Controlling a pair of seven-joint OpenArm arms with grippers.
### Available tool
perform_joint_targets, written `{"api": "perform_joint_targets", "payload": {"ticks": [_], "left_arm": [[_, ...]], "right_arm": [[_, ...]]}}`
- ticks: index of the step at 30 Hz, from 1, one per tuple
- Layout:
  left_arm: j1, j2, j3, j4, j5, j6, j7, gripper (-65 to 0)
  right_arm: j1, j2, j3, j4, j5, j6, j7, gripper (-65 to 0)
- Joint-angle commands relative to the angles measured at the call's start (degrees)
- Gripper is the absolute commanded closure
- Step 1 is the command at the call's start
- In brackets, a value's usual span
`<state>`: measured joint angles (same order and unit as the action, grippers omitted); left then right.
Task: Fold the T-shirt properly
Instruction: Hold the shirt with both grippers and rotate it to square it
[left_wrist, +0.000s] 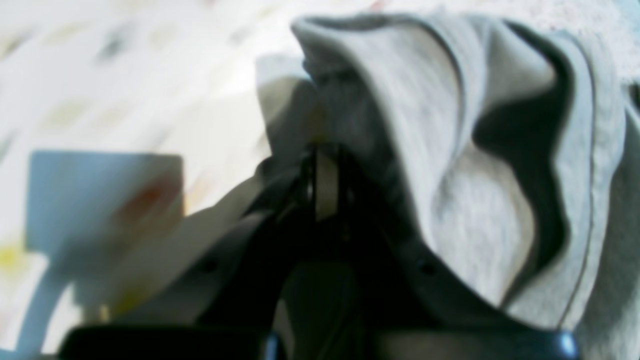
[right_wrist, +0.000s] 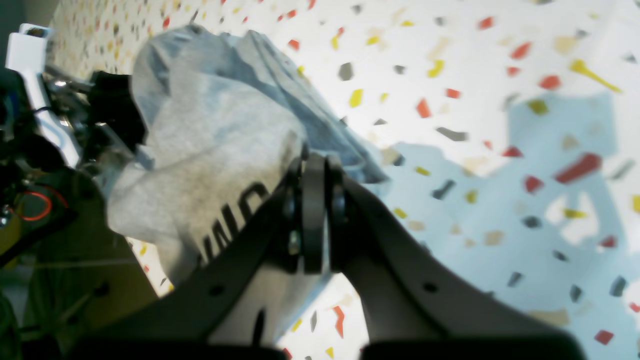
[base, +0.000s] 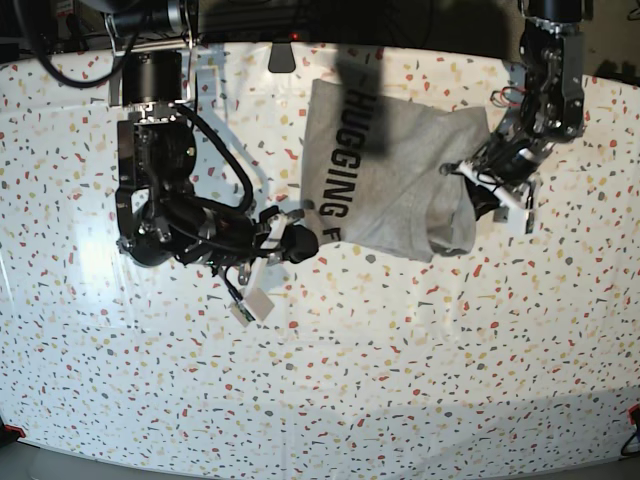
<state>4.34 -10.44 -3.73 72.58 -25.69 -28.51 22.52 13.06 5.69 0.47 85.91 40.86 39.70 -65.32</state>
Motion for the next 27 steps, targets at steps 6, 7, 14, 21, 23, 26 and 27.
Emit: {"api": "perform_joint_targets", "payload": {"ticks": [6, 7, 14, 21, 23, 26, 27], "left_arm": [[-10.2, 0.1, 7.6, -5.8, 1.2, 0.9, 2.9, 0.0], [-11.3, -0.1, 7.4, -5.4, -0.4, 1.0, 4.2, 0.0], [-10.8, -3.5, 1.3, 6.2, -6.0, 1.1, 14.0, 0.0], [4.2, -4.2, -6.4, 20.6, -12.5, 1.0, 15.2, 0.0], [9.1, -4.2, -6.4, 23.2, -13.9, 0.9, 15.2, 0.0], [15.6, -4.0, -6.3, 25.0, -16.1, -1.6, 13.9, 0.0], [17.4, -4.0, -6.3, 25.0, -16.9, -1.8, 13.1, 0.0]], "right_arm": [[1.2, 0.0, 0.2, 1.0, 1.5, 0.3, 0.7, 0.0], [1.2, 0.0, 0.2, 1.0, 1.5, 0.3, 0.8, 0.0], [1.2, 0.5, 0.2, 1.0, -1.3, 0.3, 2.8, 0.0], [1.2, 2.6, 0.2, 0.6, -13.1, 0.3, 12.2, 0.0], [1.2, 2.9, 0.2, -0.3, -14.2, 0.3, 12.8, 0.0], [1.2, 2.8, 0.2, -3.7, -15.8, 0.3, 14.7, 0.0], [1.2, 2.7, 0.2, -5.2, -15.8, 0.3, 15.4, 0.0]]}}
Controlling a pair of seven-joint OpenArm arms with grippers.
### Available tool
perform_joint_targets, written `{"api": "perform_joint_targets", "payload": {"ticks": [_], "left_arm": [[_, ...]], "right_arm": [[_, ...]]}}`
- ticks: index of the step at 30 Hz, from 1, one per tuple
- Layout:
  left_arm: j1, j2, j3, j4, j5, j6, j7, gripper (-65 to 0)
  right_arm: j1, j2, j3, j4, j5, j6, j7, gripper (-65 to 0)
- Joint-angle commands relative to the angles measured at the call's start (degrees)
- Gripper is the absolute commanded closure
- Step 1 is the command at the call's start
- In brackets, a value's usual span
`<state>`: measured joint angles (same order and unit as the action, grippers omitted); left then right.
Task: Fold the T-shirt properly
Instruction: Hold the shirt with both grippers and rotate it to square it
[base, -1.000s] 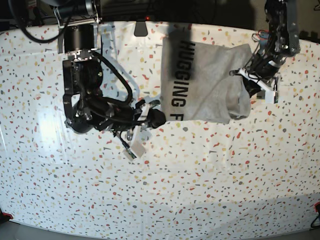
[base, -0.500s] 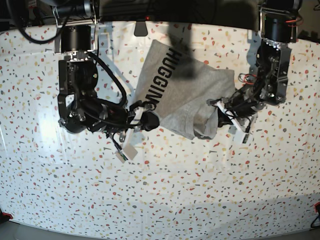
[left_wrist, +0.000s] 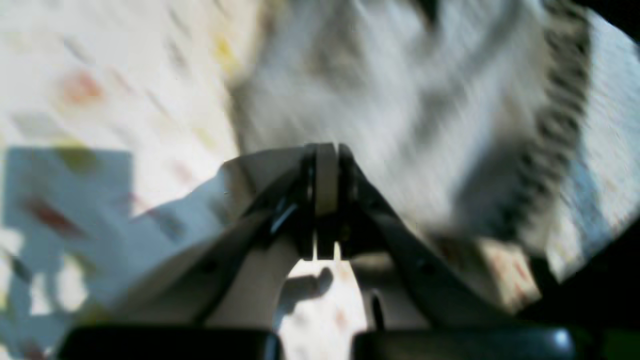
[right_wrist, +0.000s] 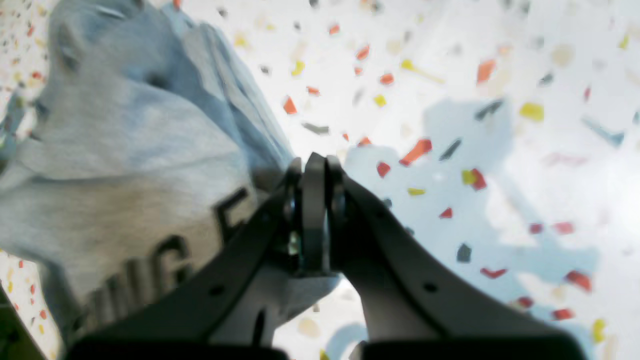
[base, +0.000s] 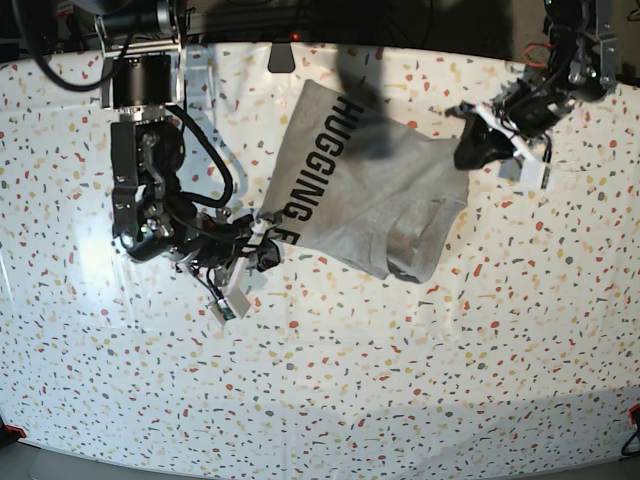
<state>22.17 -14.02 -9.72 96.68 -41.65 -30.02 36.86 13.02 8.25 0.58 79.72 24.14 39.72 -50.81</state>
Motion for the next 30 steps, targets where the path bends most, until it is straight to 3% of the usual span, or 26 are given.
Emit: {"api": "perform_joint_targets", "payload": {"ticks": [1, 9, 15, 30], "left_arm": [[1.2, -0.3, -0.3, 0.9, -0.9, -0.5, -2.1, 0.0], [6.9, 0.0, 1.5, 0.8, 6.8, 0.2, -13.2, 0.0], [1.5, 0.0, 4.4, 0.1, 11.3, 6.1, -13.4, 0.0], [-15.1, 0.0, 6.9, -19.6, 11.4, 6.3, -15.5, 0.0]], "right_arm": [[1.3, 0.1, 0.0, -0.7, 0.9, 0.3, 1.4, 0.0], [0.0, -1.7, 0.1, -4.6, 0.9, 0.3, 1.5, 0.0], [-4.3, -3.2, 0.0, -0.4, 1.5, 0.3, 1.5, 0.0], [-21.7, -3.7, 0.0, 14.3, 1.4, 0.3, 2.4, 0.0]]}}
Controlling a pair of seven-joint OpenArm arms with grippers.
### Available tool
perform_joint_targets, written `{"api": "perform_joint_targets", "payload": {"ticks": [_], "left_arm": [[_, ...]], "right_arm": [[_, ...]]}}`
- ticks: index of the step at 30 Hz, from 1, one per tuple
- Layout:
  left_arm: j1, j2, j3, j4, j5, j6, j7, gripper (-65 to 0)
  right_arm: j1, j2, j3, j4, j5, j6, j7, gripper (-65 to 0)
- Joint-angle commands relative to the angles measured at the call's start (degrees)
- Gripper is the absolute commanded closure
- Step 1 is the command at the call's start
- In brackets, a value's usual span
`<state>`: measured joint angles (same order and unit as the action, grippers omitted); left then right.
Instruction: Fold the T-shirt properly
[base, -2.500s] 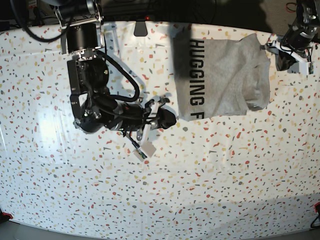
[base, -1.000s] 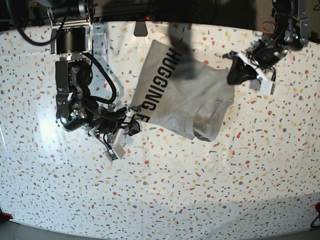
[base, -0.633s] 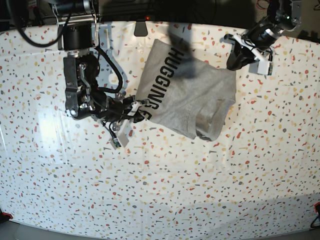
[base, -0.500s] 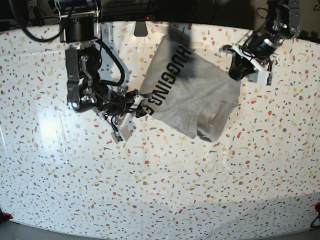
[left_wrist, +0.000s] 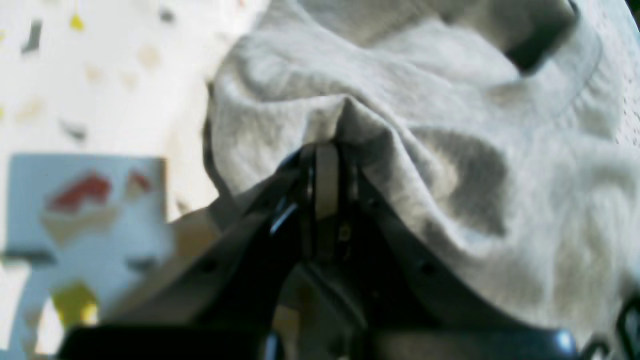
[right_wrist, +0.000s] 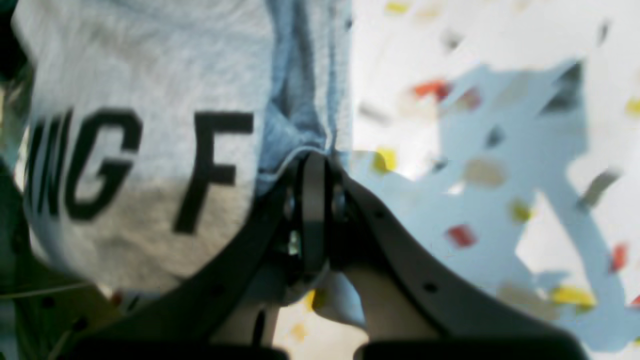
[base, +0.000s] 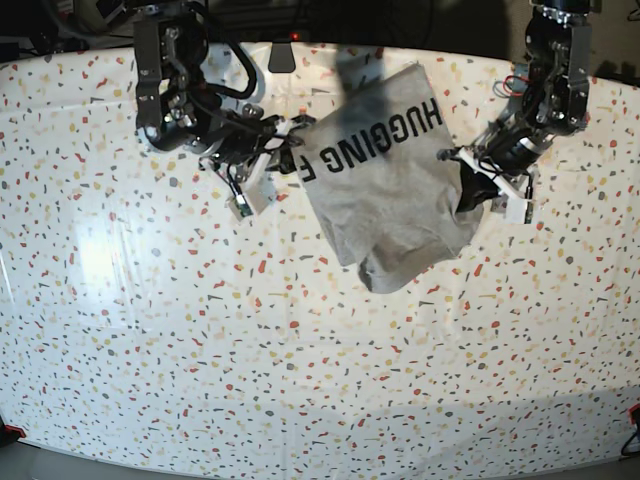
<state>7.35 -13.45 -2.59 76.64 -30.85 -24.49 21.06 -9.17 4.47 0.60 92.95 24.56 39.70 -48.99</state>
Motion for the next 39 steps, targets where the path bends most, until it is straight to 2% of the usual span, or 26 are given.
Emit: {"api": "perform_joint_targets", "payload": {"ticks": [1, 6, 11, 16, 20, 24, 30, 33, 36, 39], "left_arm": [[-1.1, -0.5, -0.2, -0.4, 0.6, 0.7, -0.1, 0.0], [-4.3, -0.5, -0.2, -1.3, 0.6, 0.6, -0.2, 0.0], [-6.3, -0.5, 0.1, -1.3, 0.6, -4.7, -0.1, 0.0], [-6.7, -0.7, 0.3, -1.2, 0.6, -4.7, -0.1, 0.0], [-6.4, -1.4, 0.3, -0.6, -0.3, -4.7, 0.1, 0.0], [-5.4, -3.0, -0.5, 3.8, -0.6, -4.7, 1.2, 0.0], [-1.5, -3.0, -6.8, 11.2, -0.8, -4.6, 3.3, 0.0], [2.4, -3.0, -10.4, 14.8, -3.1, -4.7, 4.9, 0.0], [7.6, -3.0, -14.0, 18.8, -5.5, -4.7, 6.6, 0.0], [13.7, -3.0, -17.2, 23.1, -5.1, -4.7, 6.8, 0.0]], "right_arm": [[-0.5, 0.1, 0.0, 1.5, 1.0, 0.3, 1.0, 0.0], [-4.5, 0.1, -0.4, 1.9, 2.0, 0.3, 2.5, 0.0], [-7.2, 0.1, -4.0, 1.9, 4.4, 0.3, 3.2, 0.0], [-7.7, 0.1, -9.6, 1.9, 4.1, 0.3, 3.2, 0.0], [-7.8, 0.2, -9.5, 2.3, 4.0, 0.3, 2.8, 0.0], [-8.4, 0.2, -5.2, 5.7, 4.0, 0.3, 1.7, 0.0], [-9.0, 0.1, 5.3, 14.4, 4.0, 0.3, -0.5, 0.0], [-9.0, 0.1, 9.8, 17.3, 4.7, 0.3, -3.8, 0.0], [-9.5, 0.1, 14.0, 19.3, 8.2, 0.3, -8.4, 0.0], [-12.0, 0.1, 17.4, 22.4, 10.2, 0.3, -9.8, 0.0]]}}
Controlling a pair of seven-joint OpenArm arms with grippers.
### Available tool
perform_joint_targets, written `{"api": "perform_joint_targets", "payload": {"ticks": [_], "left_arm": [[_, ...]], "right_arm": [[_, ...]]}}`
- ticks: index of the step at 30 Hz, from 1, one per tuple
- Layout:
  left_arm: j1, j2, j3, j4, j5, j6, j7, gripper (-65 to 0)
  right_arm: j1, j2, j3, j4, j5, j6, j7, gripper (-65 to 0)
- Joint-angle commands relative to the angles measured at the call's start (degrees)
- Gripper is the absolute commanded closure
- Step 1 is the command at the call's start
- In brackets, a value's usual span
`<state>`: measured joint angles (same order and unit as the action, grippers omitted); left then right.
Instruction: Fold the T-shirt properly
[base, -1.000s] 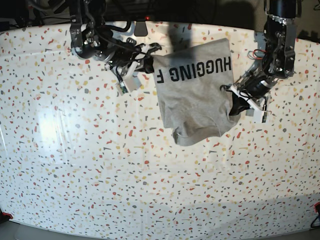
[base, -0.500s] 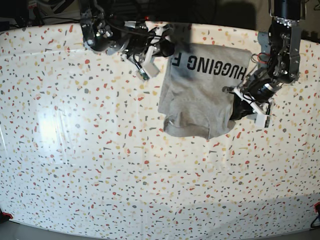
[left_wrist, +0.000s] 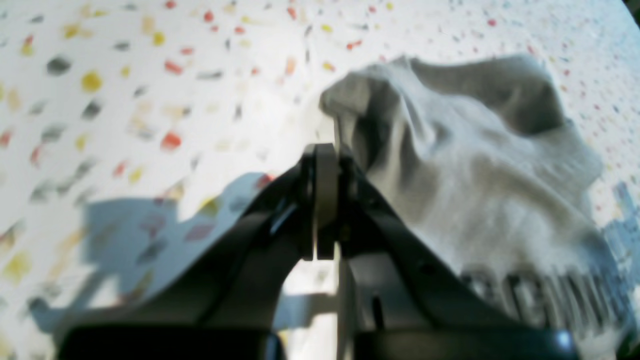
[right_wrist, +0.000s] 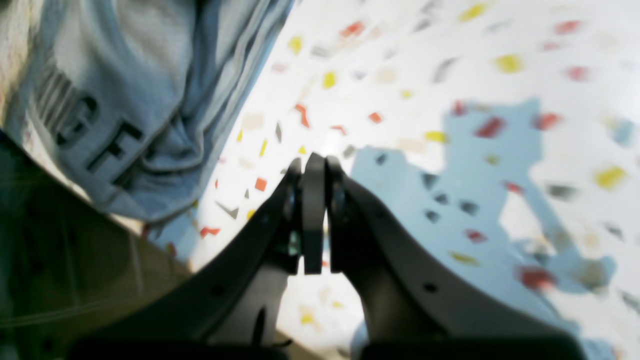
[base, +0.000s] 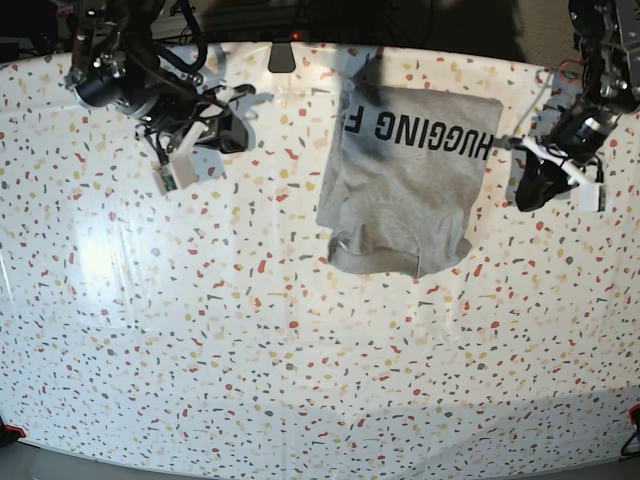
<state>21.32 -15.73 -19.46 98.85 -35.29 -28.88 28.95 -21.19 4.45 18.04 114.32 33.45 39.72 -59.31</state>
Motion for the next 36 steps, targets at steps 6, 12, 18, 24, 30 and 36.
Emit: {"api": "perform_joint_targets", "payload": {"ticks": [6, 12, 18, 24, 30, 36], "left_arm": [[11.5, -0.7, -5.1, 6.2, -0.8, -1.4, -1.2, 0.0], [22.6, -0.7, -5.4, 6.7, -0.7, -2.1, -1.8, 0.0], [31.2, -0.5, -5.4, 6.6, 5.7, -3.1, -2.5, 0.0], [35.8, -0.1, -5.2, 3.4, 8.3, -3.2, -5.9, 0.0], [33.0, 3.8, -5.2, -11.1, 13.7, -5.2, -11.7, 0.0], [23.5, 7.3, -5.2, -34.5, 23.3, -5.2, -18.1, 0.0]], "right_arm": [[-7.7, 0.2, 4.9, 8.2, 1.3, 0.3, -2.9, 0.0], [-17.6, 0.1, 11.8, 10.6, 1.3, 0.3, -2.9, 0.0], [-28.1, 0.1, 19.2, 10.4, 1.3, 0.3, -1.4, 0.0], [-33.3, -0.2, 20.6, 2.5, 1.2, 0.3, 0.2, 0.0], [-31.2, 0.5, 20.5, -17.2, -5.3, 0.3, 8.7, 0.0], [-22.7, 5.0, 20.5, -38.1, -13.3, 0.3, 15.2, 0.0]]}}
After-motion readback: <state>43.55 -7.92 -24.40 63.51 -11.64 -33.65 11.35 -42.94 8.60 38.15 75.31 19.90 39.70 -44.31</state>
